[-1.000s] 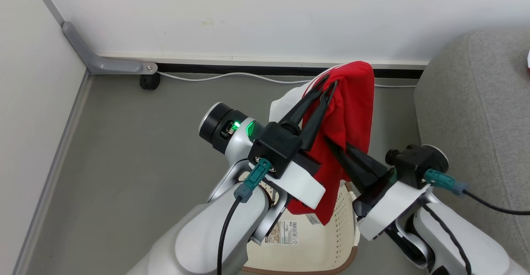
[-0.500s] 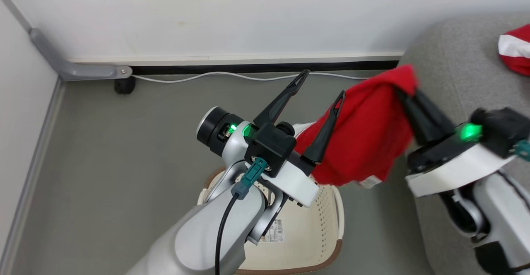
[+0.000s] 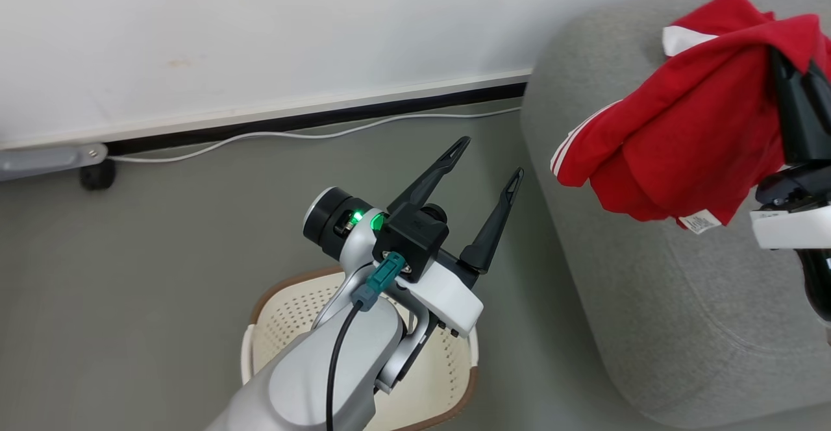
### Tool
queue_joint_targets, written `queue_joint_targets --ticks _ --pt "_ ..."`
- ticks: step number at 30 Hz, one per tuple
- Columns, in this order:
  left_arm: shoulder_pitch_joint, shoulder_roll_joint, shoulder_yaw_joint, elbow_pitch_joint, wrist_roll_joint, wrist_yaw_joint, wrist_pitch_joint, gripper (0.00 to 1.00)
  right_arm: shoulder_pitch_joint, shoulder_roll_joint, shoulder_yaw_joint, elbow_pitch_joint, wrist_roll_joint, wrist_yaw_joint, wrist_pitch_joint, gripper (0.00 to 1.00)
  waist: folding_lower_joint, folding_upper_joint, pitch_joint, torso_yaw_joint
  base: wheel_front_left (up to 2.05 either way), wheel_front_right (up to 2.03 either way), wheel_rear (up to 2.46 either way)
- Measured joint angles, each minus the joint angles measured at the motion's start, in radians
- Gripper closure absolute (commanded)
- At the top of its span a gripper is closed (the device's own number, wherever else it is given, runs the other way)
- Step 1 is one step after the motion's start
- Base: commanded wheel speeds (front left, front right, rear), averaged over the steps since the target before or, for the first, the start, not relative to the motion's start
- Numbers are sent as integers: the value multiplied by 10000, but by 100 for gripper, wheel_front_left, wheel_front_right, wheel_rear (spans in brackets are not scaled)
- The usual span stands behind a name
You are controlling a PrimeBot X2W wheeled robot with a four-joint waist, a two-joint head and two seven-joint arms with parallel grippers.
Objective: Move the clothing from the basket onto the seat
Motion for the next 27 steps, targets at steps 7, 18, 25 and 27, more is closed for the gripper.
queue_joint_targets --ticks 7,18,25,27 --pt "261 -6 161 153 -65 -328 -2 0 1 40 -414 2 -6 0 0 100 0 0 -42 -1047 0 0 0" --pt "611 -23 537 242 -12 -708 -31 0 425 159 -1058 -38 -58 0 0 100 0 0 -152 -2869 0 0 0" --pt "627 -40 385 209 107 -871 -31 0 619 -142 -1783 6 -111 0 -2 100 0 0 174 -3622 0 0 0" --pt "569 -17 127 215 109 -869 -31 0 482 -382 -2071 253 -253 0 0 100 1 0 520 -3648 0 0 0"
